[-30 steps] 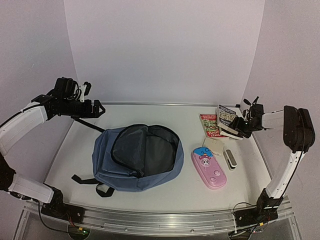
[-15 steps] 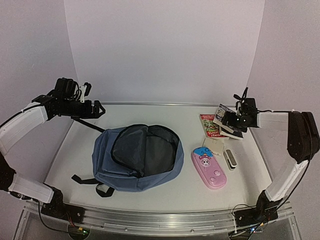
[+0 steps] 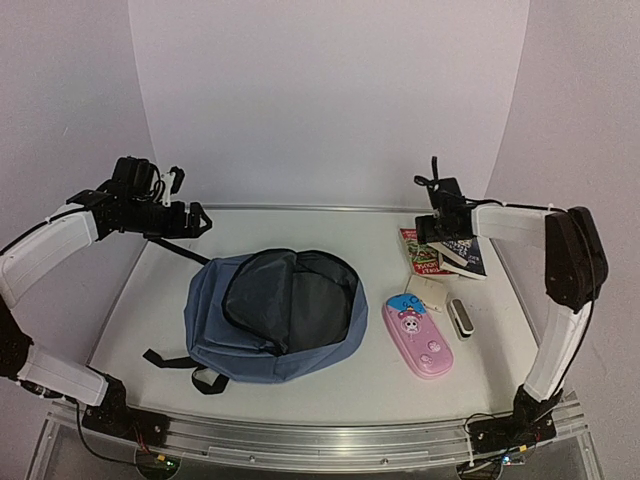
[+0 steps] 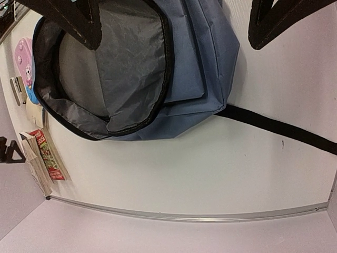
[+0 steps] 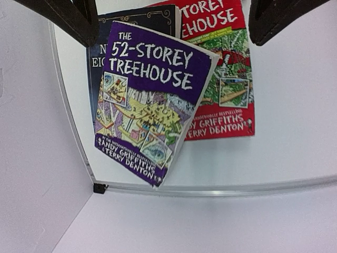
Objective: Pack the student bag
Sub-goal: Adjust the book at the corner of the board, then pick up the book at the corner of the board, then place the book in the student bag.
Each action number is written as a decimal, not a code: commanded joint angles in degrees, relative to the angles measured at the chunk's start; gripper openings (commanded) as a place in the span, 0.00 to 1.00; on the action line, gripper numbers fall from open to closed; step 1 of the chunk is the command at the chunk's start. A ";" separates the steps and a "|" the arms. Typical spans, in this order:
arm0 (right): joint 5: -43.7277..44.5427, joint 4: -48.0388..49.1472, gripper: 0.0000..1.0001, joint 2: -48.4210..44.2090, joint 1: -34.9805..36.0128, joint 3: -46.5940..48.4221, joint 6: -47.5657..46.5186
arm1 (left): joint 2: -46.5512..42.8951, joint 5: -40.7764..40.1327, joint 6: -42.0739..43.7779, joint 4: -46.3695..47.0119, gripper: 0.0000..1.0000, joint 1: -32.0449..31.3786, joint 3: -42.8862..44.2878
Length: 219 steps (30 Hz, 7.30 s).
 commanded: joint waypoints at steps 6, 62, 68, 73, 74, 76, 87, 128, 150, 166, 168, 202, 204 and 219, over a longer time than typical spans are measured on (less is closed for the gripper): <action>16.35 -7.05 0.98 10.29 2.56 8.58 -5.17 | 1.46 0.77 -0.63 0.52 0.97 0.16 -0.03; -65.53 -16.46 0.00 -30.15 3.15 7.29 4.25 | -9.75 41.10 -1.60 26.24 1.00 -4.34 -9.35; -82.34 -16.39 0.00 -33.25 3.73 4.39 5.38 | -9.03 37.65 -0.43 31.15 1.00 -11.70 -8.89; -90.38 -15.76 0.00 -34.71 5.19 3.55 6.31 | -4.78 39.13 -1.90 31.63 1.00 -12.42 -6.12; -91.51 -15.42 0.00 -34.99 5.48 3.44 6.65 | -4.06 39.49 -2.58 31.65 1.00 -12.65 -5.35; -93.55 -14.41 0.00 -35.35 6.03 3.10 7.47 | -3.20 40.35 -3.39 31.64 1.00 -13.18 -4.18; -101.48 -11.70 0.00 -32.71 8.76 2.96 7.93 | 2.98 51.50 -7.04 29.25 1.00 -15.59 4.09; -83.28 27.77 0.94 -33.35 15.66 -18.52 29.88 | -2.32 42.43 -24.74 44.86 0.00 -19.44 -5.22; -81.63 41.71 0.28 -31.02 18.76 -21.63 37.91 | 3.44 39.99 -23.41 38.70 0.00 -19.48 -3.15; -77.74 44.97 0.00 -31.35 20.19 -23.67 39.30 | 5.44 35.92 -22.36 34.21 0.21 -19.39 -3.49; -73.66 44.84 0.00 -32.01 20.14 -24.35 39.40 | 4.28 30.70 -21.76 30.72 0.49 -19.35 -4.23; -48.06 20.20 0.00 -38.10 18.38 -26.05 34.69 | 1.09 7.92 -45.33 33.77 0.71 -9.70 -34.23; -47.92 20.15 0.00 -38.29 18.33 -26.13 34.78 | 1.84 7.77 -45.57 34.69 0.66 -9.60 -34.29; -47.70 19.70 0.00 -38.60 18.34 -26.06 35.09 | -6.87 0.22 -40.43 21.22 0.55 -9.59 -29.19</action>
